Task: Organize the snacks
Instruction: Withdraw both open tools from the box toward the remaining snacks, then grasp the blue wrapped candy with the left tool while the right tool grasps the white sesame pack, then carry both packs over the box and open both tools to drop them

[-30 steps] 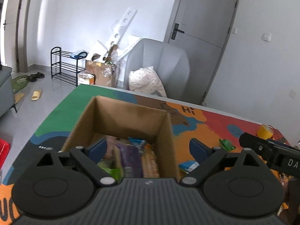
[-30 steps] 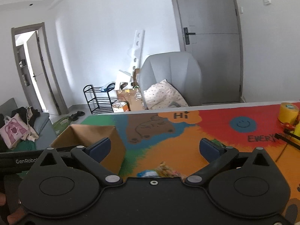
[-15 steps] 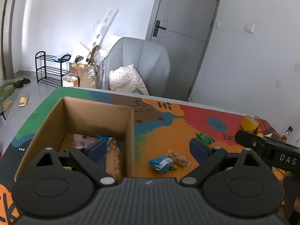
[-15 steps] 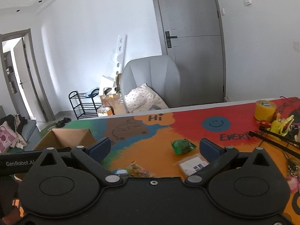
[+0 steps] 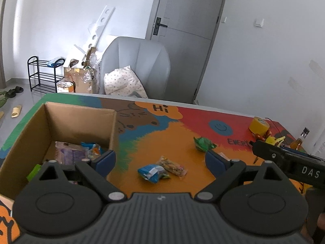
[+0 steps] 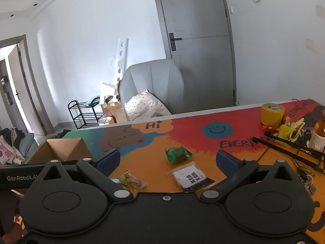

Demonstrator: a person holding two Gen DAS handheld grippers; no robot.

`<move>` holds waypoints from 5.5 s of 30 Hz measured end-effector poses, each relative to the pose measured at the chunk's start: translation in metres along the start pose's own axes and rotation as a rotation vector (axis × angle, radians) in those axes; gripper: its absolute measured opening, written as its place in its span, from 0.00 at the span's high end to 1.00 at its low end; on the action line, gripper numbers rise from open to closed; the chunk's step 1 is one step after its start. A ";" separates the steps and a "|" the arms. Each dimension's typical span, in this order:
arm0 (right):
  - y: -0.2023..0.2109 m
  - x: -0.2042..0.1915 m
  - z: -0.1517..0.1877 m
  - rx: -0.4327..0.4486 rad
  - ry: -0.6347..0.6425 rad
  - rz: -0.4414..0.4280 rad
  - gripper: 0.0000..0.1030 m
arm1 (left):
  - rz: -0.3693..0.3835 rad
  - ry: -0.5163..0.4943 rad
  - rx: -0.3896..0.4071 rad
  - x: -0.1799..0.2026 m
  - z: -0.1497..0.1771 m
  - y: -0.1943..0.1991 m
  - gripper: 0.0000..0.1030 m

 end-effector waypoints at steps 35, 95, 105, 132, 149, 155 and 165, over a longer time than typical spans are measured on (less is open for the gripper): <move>-0.073 0.062 0.032 -0.140 -0.079 -0.021 0.14 | -0.073 0.069 -0.104 0.020 0.034 -0.091 0.42; -0.053 -0.007 0.022 -0.136 0.012 -0.103 0.56 | -0.103 0.023 0.018 0.006 0.009 -0.047 0.66; -0.046 -0.034 0.015 -0.115 0.036 -0.143 0.56 | -0.121 0.030 0.051 -0.011 -0.001 -0.026 0.66; -0.045 -0.114 0.017 -0.105 0.082 -0.254 0.56 | -0.204 0.070 0.083 -0.076 -0.004 0.020 0.66; -0.059 -0.170 0.035 -0.152 0.129 -0.325 0.56 | -0.233 0.147 0.030 -0.131 0.015 0.024 0.64; -0.063 -0.182 0.041 -0.166 0.138 -0.332 0.56 | -0.243 0.196 0.022 -0.149 0.021 0.027 0.53; -0.068 -0.198 0.038 -0.172 0.116 -0.373 0.55 | -0.275 0.239 0.054 -0.166 0.017 0.040 0.40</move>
Point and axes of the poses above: each gripper's, at about its wrist camera, not at the fingertips, and y roughly against the way its jaws point, x to its right, z to its underside, the point moved 9 cm from there along -y, roughly the way its jaws point, and after that the axes turned 10 degrees about -y, right-handed, at the moved point
